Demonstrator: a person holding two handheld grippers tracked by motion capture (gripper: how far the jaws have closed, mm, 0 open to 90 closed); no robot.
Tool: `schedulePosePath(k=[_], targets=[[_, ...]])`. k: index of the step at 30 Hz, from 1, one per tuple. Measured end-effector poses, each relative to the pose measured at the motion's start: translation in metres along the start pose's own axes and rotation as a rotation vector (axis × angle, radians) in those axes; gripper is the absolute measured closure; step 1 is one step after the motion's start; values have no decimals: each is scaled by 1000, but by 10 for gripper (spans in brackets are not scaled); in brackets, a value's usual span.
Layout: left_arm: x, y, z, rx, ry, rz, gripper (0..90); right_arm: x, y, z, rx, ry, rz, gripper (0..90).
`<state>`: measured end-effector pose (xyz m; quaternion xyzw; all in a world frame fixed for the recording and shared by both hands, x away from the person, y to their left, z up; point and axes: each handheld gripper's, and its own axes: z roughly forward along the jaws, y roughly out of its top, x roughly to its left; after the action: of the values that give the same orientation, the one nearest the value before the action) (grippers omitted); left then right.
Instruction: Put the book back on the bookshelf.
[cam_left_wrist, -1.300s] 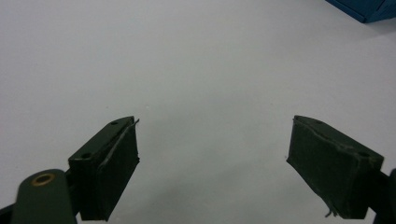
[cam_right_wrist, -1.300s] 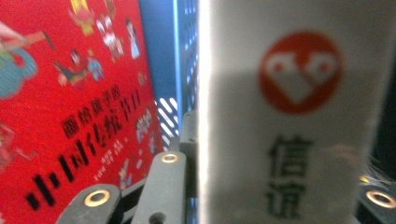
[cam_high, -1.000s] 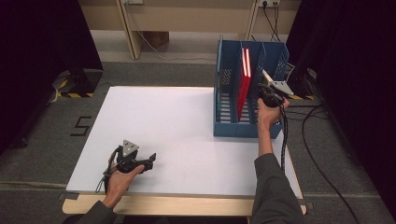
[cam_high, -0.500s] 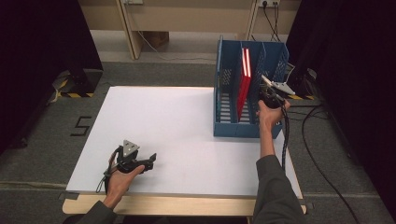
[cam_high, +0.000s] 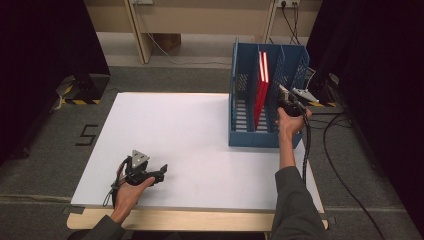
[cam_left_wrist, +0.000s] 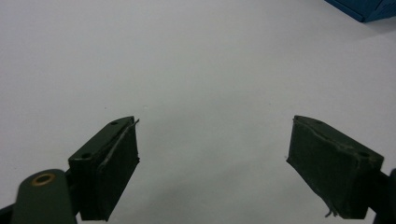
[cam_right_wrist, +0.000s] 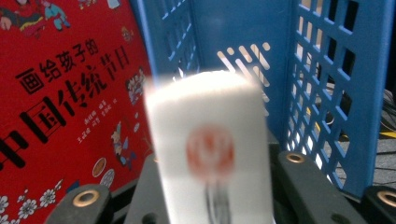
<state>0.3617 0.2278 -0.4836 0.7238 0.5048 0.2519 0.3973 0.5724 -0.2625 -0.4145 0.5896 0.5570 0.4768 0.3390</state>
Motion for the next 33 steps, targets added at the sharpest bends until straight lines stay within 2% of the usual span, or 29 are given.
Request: schedulePosePath(k=[12,17,18,20,22,24,26,28,33], targets=[[-1,0,0,2,-2,2,153,1,3,0,-8,2,-11,712],[-1,0,0,1,-3,1,153,-1,2,-1,-17,1,13,672],[-1,0,0,2,-3,2,153,-1,3,-2,-19,6,31,672],[-1,0,0,4,-3,2,153,-3,3,-2,-30,8,28,655],[-1,0,0,2,-4,2,154,-3,3,-3,-41,18,56,652],[-1,0,0,2,-3,0,153,-4,5,-4,-48,18,61,625],[-1,0,0,1,-3,1,154,-3,9,-7,-79,20,95,604],[-1,0,0,4,-4,2,154,-3,15,-11,-103,27,93,602],[-1,0,0,0,-7,1,153,-1,27,-20,-95,29,95,579]])
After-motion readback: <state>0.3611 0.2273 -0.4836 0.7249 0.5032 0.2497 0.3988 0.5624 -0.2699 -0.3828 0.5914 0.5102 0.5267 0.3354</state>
